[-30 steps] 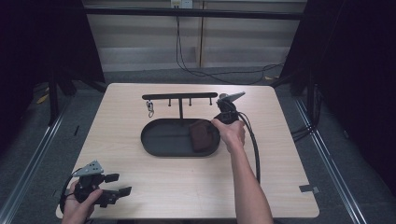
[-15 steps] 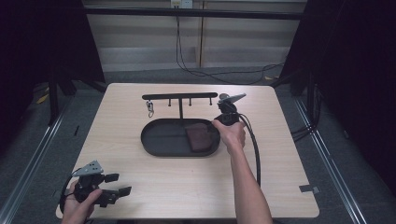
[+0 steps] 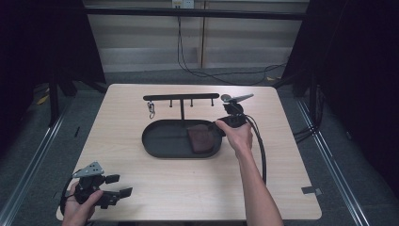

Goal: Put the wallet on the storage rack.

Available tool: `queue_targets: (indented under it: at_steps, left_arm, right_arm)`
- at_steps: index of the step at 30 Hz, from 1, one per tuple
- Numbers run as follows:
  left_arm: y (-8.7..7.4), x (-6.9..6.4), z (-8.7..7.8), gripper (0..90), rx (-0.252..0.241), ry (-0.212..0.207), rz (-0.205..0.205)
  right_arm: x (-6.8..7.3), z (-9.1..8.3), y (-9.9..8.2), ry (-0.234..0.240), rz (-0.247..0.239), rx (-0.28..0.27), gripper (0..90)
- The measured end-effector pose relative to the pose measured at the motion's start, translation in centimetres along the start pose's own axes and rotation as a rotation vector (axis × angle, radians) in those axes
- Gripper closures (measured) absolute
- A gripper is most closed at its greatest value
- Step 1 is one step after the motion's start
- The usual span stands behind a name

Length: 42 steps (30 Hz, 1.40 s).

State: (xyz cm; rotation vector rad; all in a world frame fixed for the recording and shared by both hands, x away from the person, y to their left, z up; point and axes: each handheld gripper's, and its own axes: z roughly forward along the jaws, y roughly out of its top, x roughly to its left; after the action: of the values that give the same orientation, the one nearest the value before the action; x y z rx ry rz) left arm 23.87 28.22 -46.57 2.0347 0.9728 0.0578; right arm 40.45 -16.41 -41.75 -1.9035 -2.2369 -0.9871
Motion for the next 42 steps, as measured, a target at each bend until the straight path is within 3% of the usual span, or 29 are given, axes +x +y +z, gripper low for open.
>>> queue_targets:
  at_steps: [6, 13, 17, 20, 31, 32, 42]
  left_arm:
    - [0.0, 0.0, 0.1, 19.4, 0.004, 0.003, -0.003]
    - [0.0, 0.0, 0.0, 17.6, -0.001, 0.006, -0.017]
    - [0.0, 0.0, 0.0, 17.6, 0.004, 0.006, -0.012]
    - [0.0, 0.1, 0.0, 17.6, 0.001, 0.007, -0.015]
    - [0.0, 0.2, 0.0, 16.5, 0.006, 0.009, -0.03]
    - [0.0, 0.2, 0.0, 16.5, 0.007, 0.01, -0.03]
    - [0.0, 0.2, 0.0, 16.5, 0.009, 0.009, -0.026]
  right_arm:
    - [0.2, -1.1, -0.6, -0.002, -0.034, -0.034, 31.9]
    - [0.7, -2.3, -1.6, 0.002, -0.066, -0.062, 27.8]
    - [0.4, -2.8, -2.4, 0.001, -0.058, -0.061, 24.7]
    - [0.4, -3.2, -3.0, 0.001, -0.071, -0.09, 24.3]
    - [0.1, -3.9, -5.4, 0.005, -0.123, -0.109, 18.6]
    - [0.0, -4.2, -5.9, -0.007, -0.13, -0.133, 18.1]
    - [-0.8, -5.0, -8.9, 0.004, -0.133, -0.171, 18.2]
